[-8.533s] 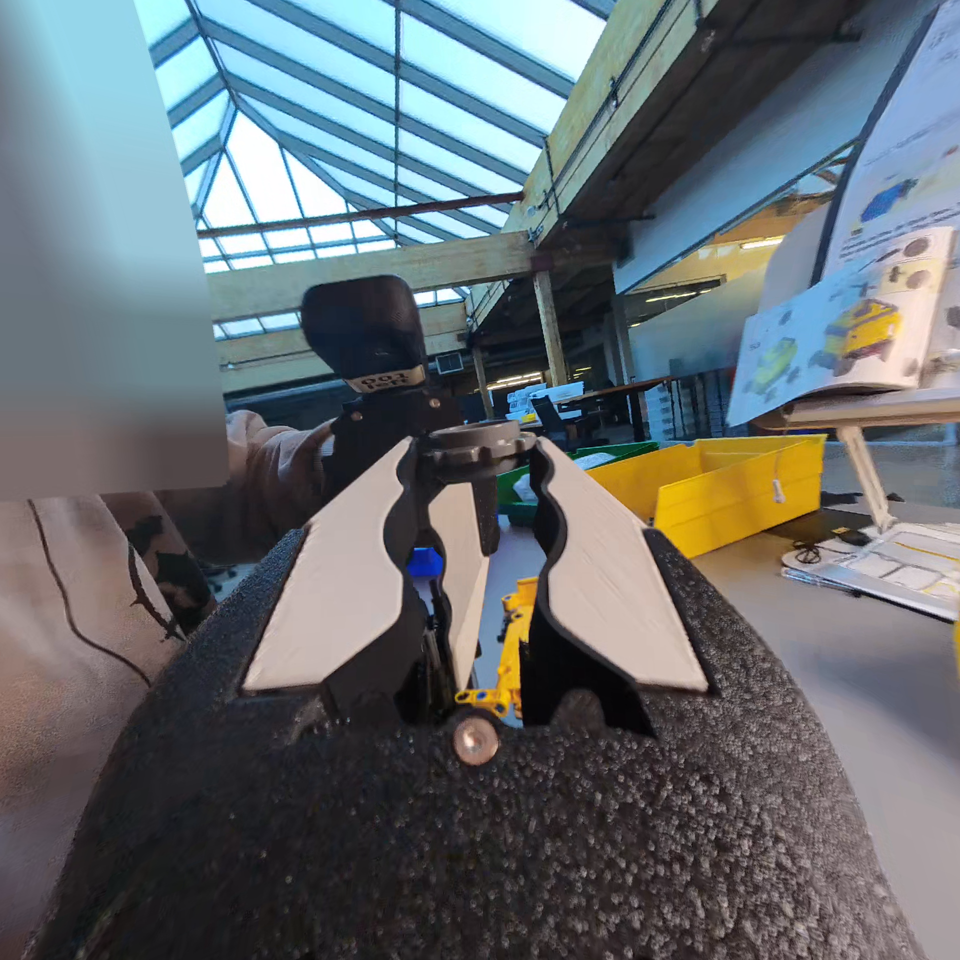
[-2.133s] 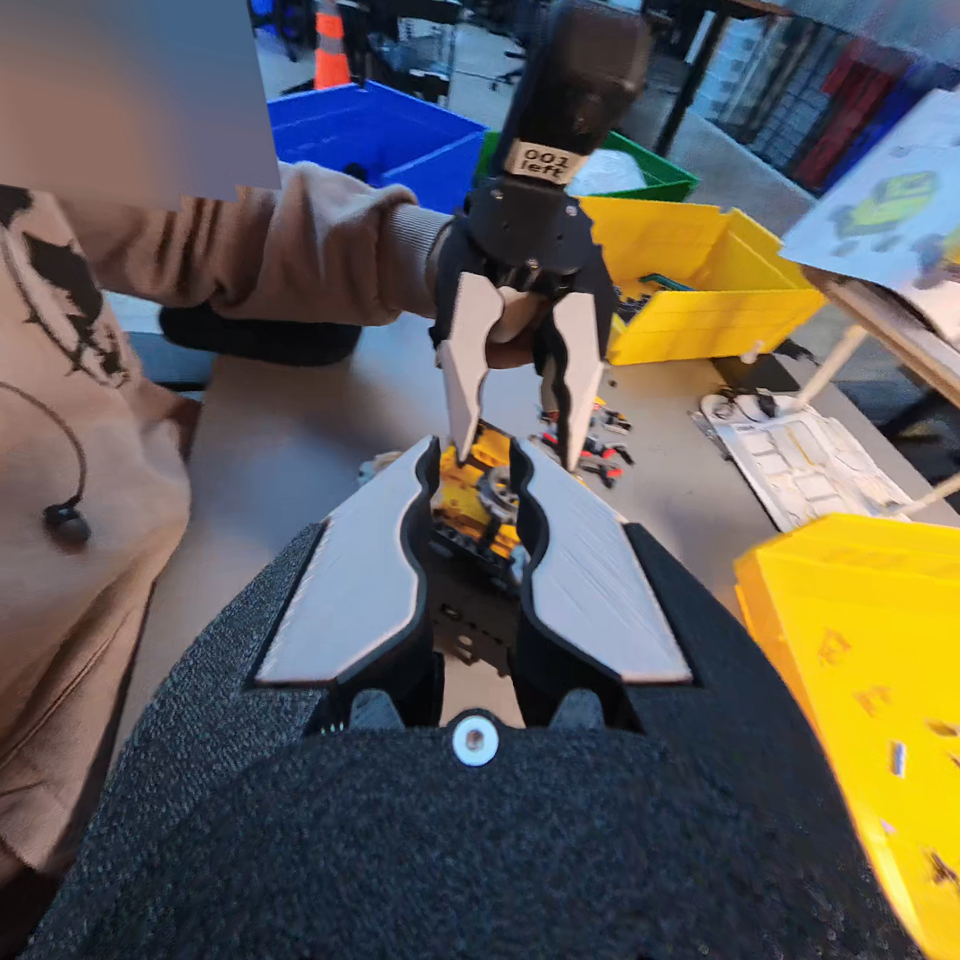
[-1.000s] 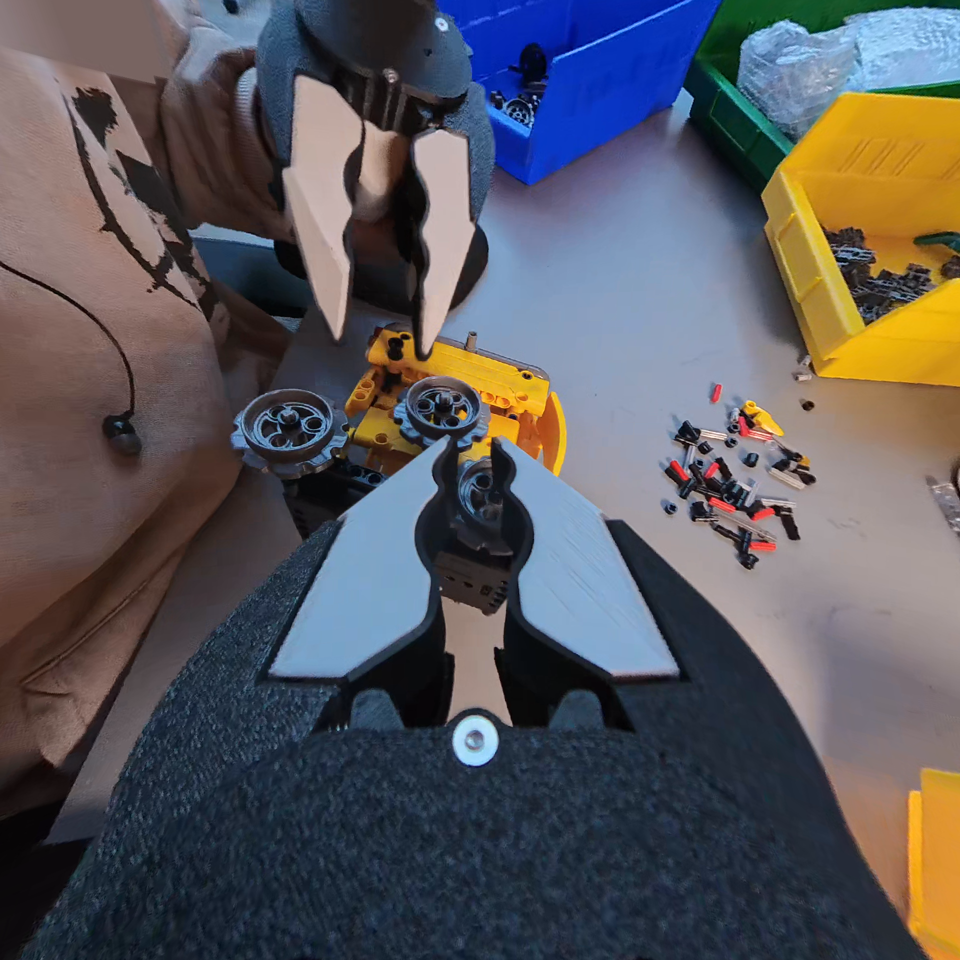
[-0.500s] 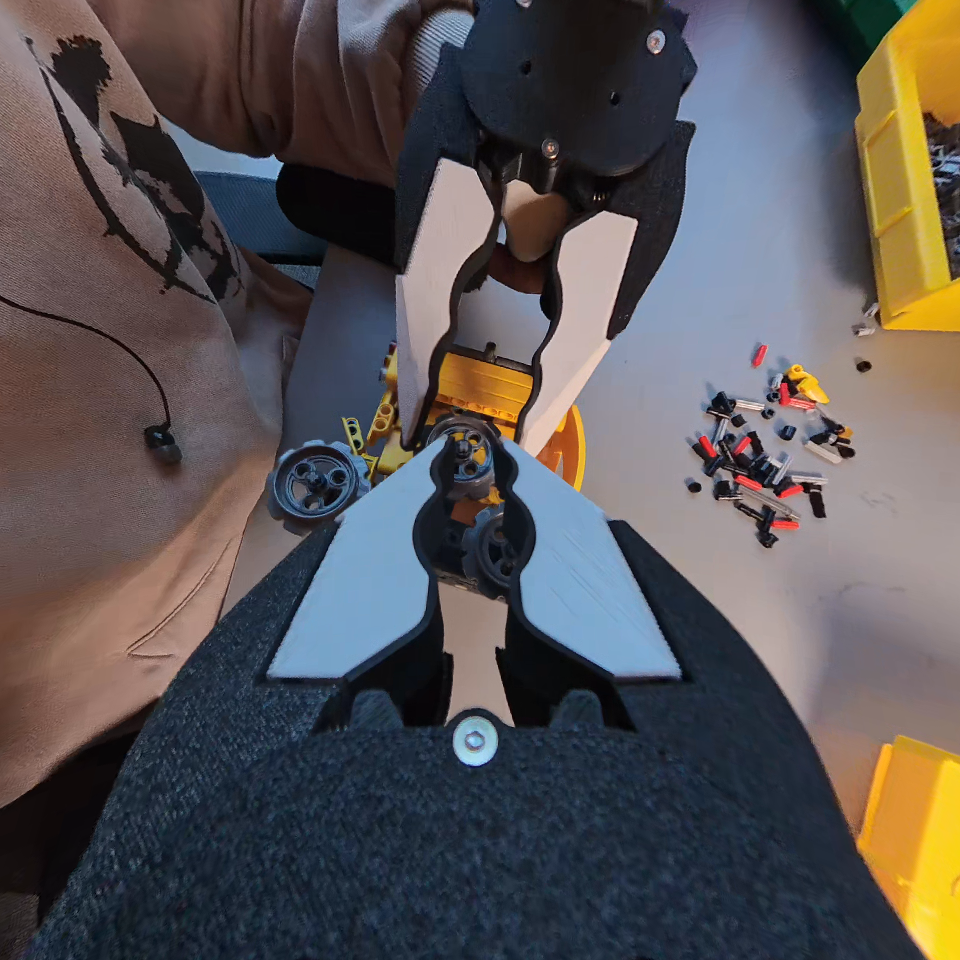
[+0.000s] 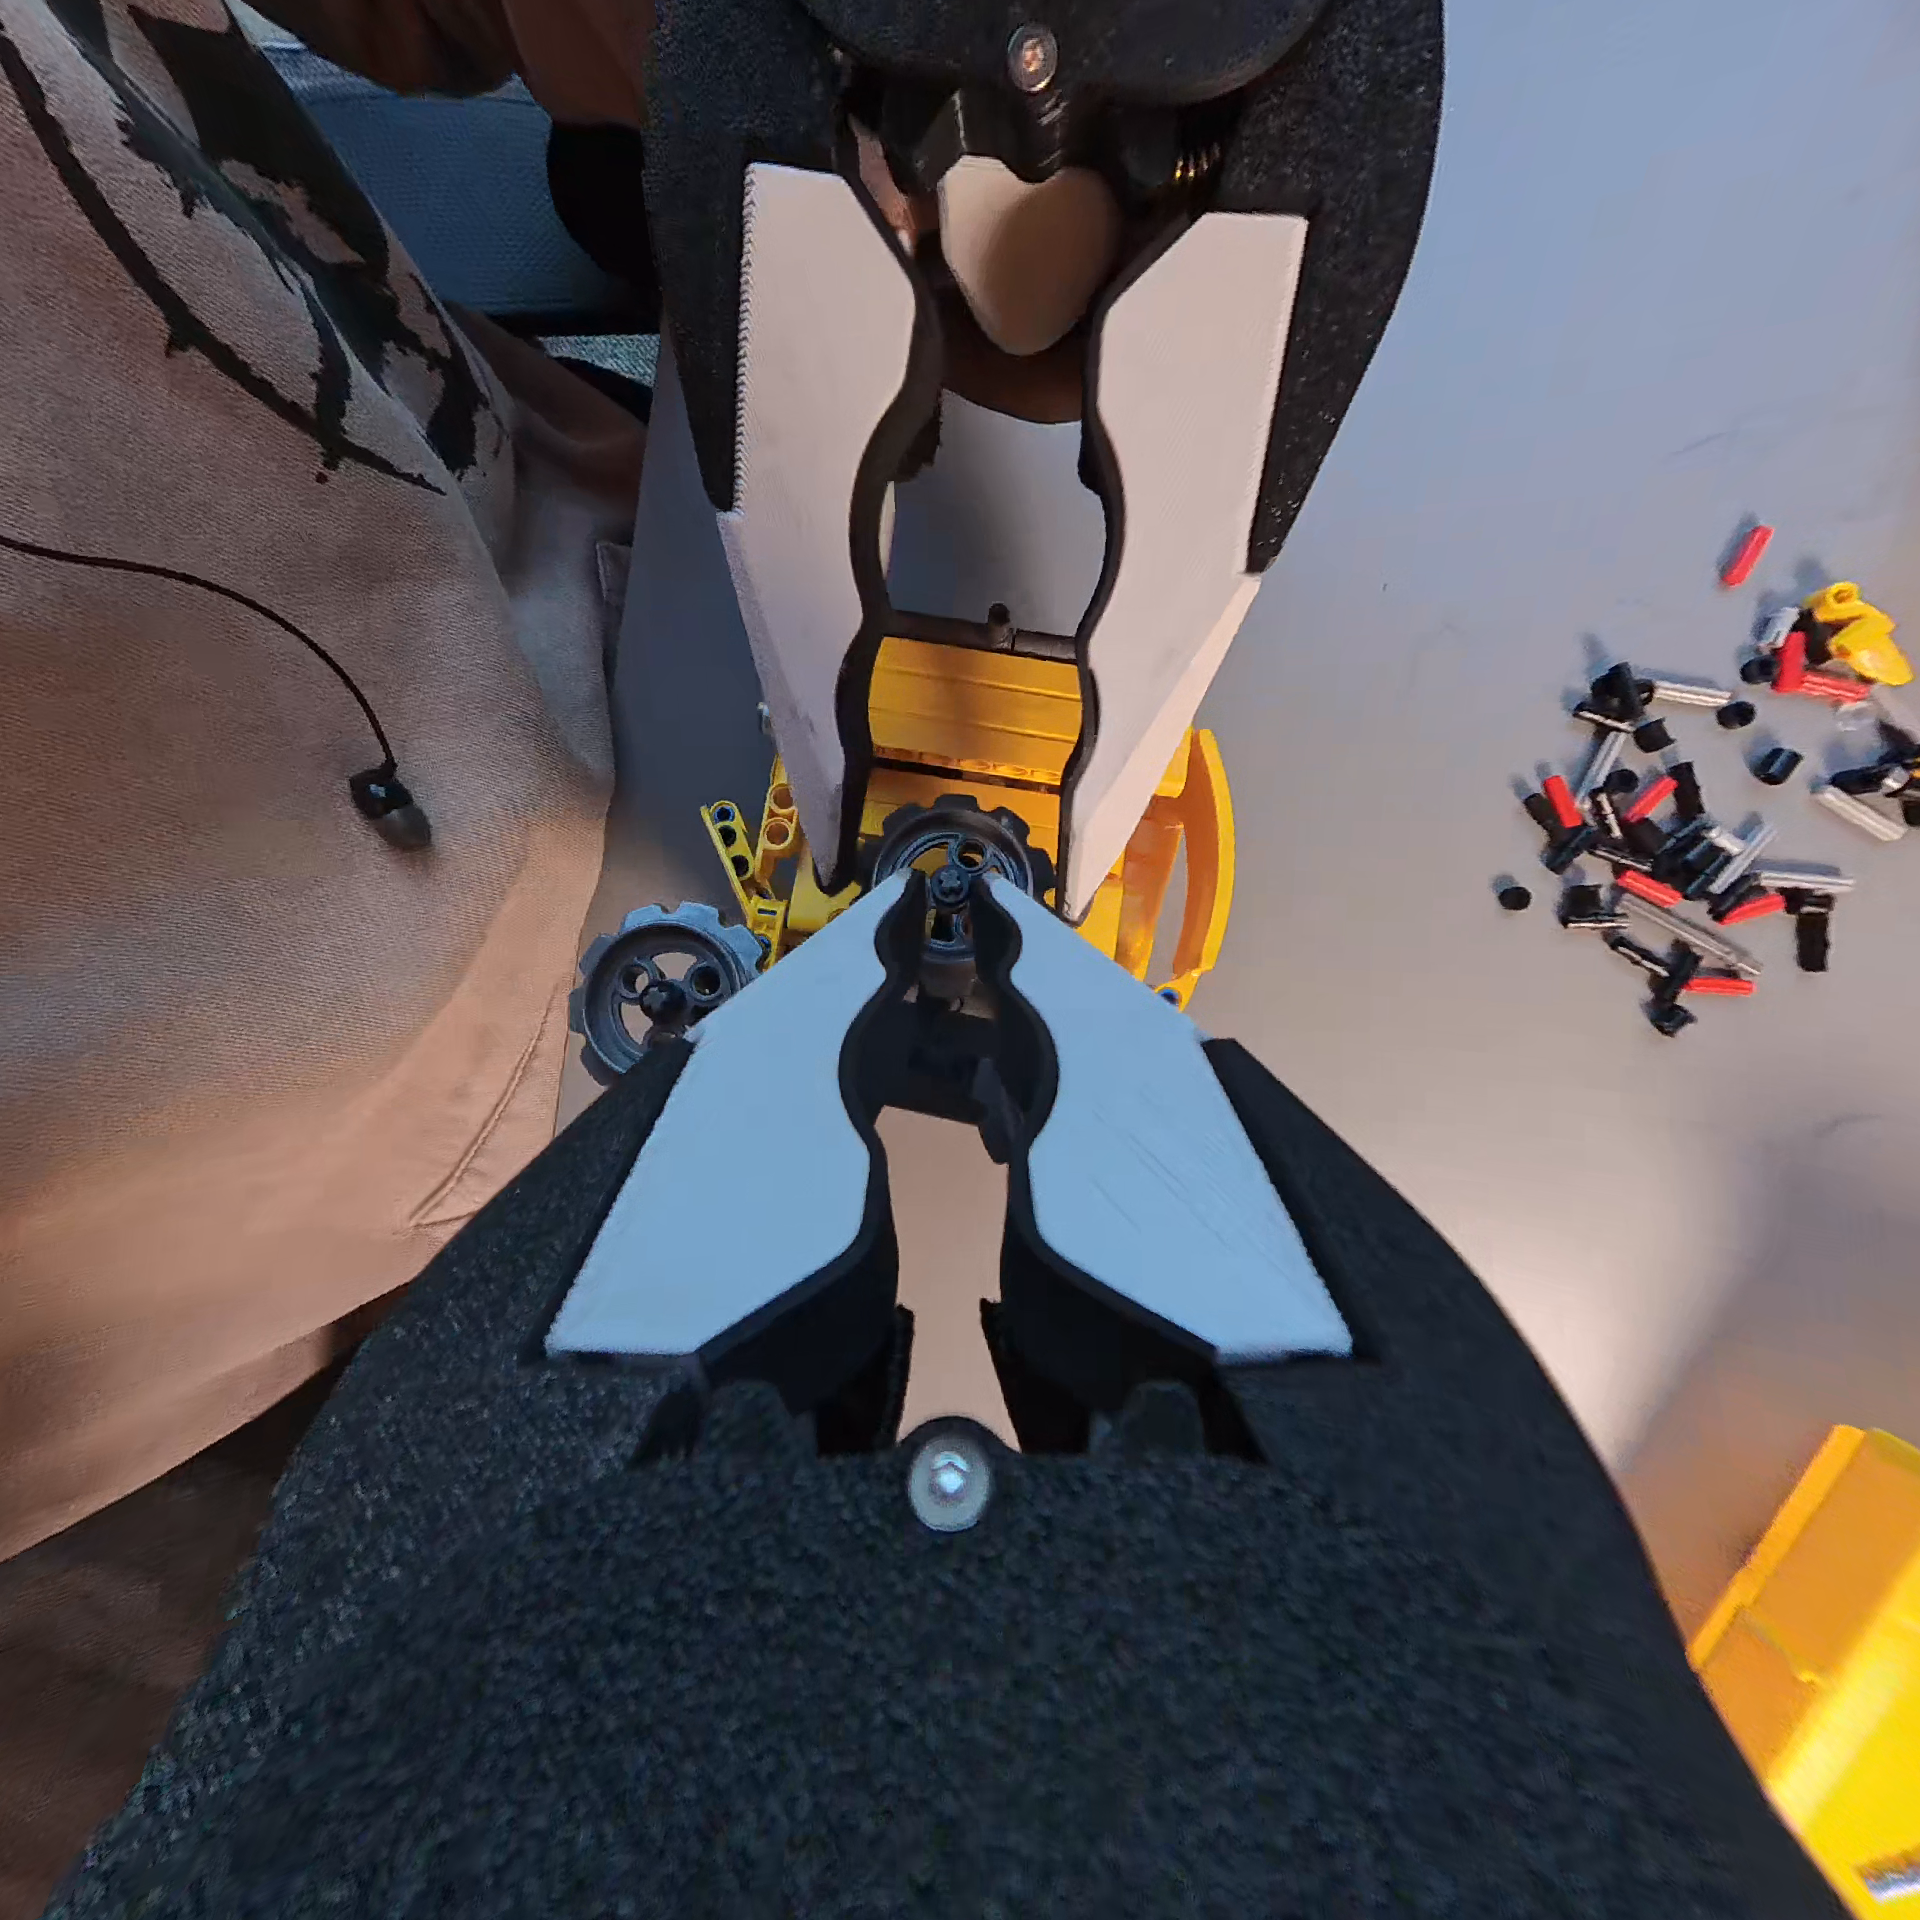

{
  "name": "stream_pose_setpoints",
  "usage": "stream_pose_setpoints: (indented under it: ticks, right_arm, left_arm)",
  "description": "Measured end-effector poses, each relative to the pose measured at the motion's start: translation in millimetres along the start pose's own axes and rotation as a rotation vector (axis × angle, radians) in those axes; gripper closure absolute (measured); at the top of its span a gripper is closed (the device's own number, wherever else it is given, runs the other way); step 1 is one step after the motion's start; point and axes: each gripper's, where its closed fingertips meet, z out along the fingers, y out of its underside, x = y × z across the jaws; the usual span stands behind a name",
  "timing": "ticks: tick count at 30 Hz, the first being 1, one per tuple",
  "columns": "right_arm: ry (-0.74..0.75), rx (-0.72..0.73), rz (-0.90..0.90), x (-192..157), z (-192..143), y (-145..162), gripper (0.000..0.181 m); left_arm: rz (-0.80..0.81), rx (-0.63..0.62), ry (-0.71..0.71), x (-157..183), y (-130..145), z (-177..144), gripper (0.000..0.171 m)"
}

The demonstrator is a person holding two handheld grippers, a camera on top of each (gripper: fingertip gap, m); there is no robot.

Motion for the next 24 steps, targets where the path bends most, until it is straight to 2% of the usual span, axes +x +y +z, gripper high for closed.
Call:
stream_pose_setpoints:
  ticks: [9,24]
  right_arm:
    - [0.057,0.005,-0.062,0.6,0.1,-2.1,0.178]
    - [0.085,0.337,0.087,-0.1,-2.8,-7.0,0.18]
  left_arm:
    - [-0.003,-0.04,-0.039,-0.7,3.4,0.6,0.131]
    - [-0.011,-0.059,-0.054,1.0,4.7,0.8,0.131]
